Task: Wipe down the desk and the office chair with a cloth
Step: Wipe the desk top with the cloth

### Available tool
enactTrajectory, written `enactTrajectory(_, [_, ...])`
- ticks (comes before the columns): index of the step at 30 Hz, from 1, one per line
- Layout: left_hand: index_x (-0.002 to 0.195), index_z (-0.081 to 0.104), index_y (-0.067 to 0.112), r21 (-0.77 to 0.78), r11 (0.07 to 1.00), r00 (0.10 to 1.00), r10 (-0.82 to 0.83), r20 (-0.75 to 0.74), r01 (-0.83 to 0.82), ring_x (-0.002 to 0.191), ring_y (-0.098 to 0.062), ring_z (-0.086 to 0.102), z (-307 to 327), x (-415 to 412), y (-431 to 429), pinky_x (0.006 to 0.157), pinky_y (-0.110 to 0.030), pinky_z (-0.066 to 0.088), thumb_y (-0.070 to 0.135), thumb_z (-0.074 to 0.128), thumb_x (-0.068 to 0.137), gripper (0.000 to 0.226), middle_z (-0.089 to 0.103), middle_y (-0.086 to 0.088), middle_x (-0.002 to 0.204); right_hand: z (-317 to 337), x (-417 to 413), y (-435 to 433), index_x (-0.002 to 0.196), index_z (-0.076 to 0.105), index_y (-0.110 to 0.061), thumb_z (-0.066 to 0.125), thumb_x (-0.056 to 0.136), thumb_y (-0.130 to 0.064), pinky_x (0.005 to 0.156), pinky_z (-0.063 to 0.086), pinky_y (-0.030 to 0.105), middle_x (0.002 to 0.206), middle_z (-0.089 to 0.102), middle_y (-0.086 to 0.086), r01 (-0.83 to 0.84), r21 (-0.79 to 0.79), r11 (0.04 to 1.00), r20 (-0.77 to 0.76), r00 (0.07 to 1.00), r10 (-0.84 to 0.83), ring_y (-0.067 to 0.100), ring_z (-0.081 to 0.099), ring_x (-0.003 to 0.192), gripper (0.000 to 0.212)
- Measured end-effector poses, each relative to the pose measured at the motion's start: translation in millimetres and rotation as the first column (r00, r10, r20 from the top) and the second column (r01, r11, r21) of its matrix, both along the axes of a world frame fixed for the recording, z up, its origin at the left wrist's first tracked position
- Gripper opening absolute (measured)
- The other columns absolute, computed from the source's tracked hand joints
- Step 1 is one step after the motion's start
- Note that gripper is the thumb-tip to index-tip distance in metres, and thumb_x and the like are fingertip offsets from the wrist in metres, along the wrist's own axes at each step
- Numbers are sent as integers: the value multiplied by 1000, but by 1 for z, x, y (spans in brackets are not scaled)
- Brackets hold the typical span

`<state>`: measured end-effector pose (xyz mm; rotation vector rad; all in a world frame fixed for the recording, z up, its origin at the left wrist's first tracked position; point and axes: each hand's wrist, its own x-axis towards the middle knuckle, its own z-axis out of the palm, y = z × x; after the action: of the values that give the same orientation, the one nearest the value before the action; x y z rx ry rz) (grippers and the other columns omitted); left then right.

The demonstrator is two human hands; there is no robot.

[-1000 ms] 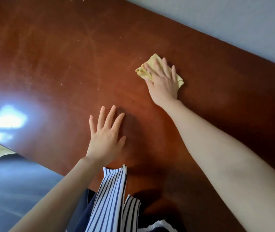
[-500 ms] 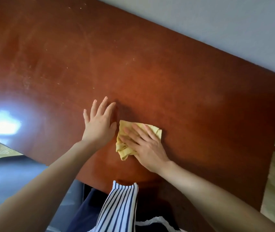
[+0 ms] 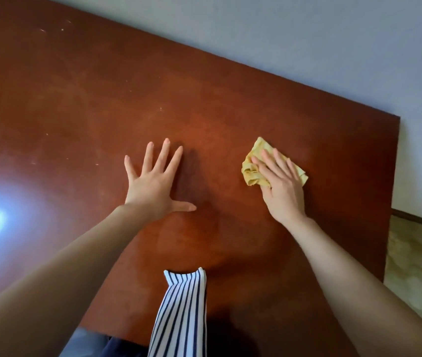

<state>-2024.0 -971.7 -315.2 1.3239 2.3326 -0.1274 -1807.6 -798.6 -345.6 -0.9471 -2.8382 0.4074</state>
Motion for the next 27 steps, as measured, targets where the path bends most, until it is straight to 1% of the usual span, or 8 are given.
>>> enactTrajectory(3, [146, -25, 30, -67, 996, 996, -61, -60, 57, 144, -27, -20, -3, -3, 8, 107, -67, -7, 90, 47, 51, 133, -26, 1, 156, 0, -13, 33, 139, 44, -20, 57, 90, -9, 117, 15, 44, 149, 36, 1, 185, -18, 983, 5, 983, -185, 24, 22, 142, 52])
enactTrajectory(8, [144, -29, 25, -143, 983, 980, -139, -145, 119, 146, -27, -15, -7, 1, 10, 110, -63, -1, 91, 44, 53, 134, -25, -5, 156, -1, -54, 69, 145, 33, -25, 47, 97, -16, 117, 7, 42, 156, 23, 1, 419, 48, 907, 79, 903, -422, 23, 10, 145, 51])
enactTrajectory(12, [144, -30, 22, -178, 974, 967, -174, -188, 141, 146, -30, -11, -6, 0, 15, 112, -60, 2, 91, 42, 54, 134, -23, -7, 157, -1, -96, 69, 149, 25, -27, 43, 98, -24, 118, 2, 43, 158, 14, 0, 524, 36, 851, 90, 847, -525, 22, 2, 146, 54])
enactTrajectory(15, [143, -31, 22, -194, 972, 966, -172, -195, 134, 146, -29, -11, -5, -2, 14, 111, -61, 6, 92, 41, 54, 134, -24, -6, 156, -1, -117, 55, 149, 24, -30, 42, 98, -29, 118, 1, 42, 158, 15, -2, 439, 21, 898, 104, 893, -439, 20, 3, 146, 54])
enactTrajectory(18, [143, -31, 23, -211, 969, 965, -170, -202, 126, 146, -29, -11, -4, -4, 16, 110, -62, 8, 92, 42, 54, 134, -24, -7, 156, -2, -122, 30, 147, 25, -31, 46, 96, -31, 118, 2, 40, 157, 18, -4, 270, 26, 962, 102, 957, -271, 19, 6, 146, 55])
enactTrajectory(21, [143, -30, 24, -223, 967, 965, -171, -199, 125, 146, -28, -10, -3, -3, 17, 111, -62, 8, 93, 42, 54, 134, -24, -6, 156, -3, -102, -1, 147, 27, -30, 46, 95, -32, 118, 3, 40, 156, 19, -5, 88, 11, 996, 87, 992, -89, 18, 7, 146, 55])
enactTrajectory(24, [144, -29, 25, -234, 965, 968, -165, -190, 118, 146, -27, -11, -2, -2, 17, 112, -61, 9, 92, 42, 55, 133, -25, -5, 156, -4, -67, -24, 147, 28, -30, 50, 93, -30, 118, 4, 41, 156, 21, -5, -136, 10, 991, 78, 988, 135, 18, 9, 146, 59])
enactTrajectory(27, [145, -28, 24, -250, 960, 962, -178, -206, 125, 146, -27, -10, 0, -1, 17, 112, -61, 6, 93, 41, 55, 132, -24, -6, 157, -3, -28, -38, 143, 39, -25, 56, 88, -23, 117, 12, 43, 151, 34, -2, -310, 9, 951, 23, 951, 310, 20, 20, 143, 57])
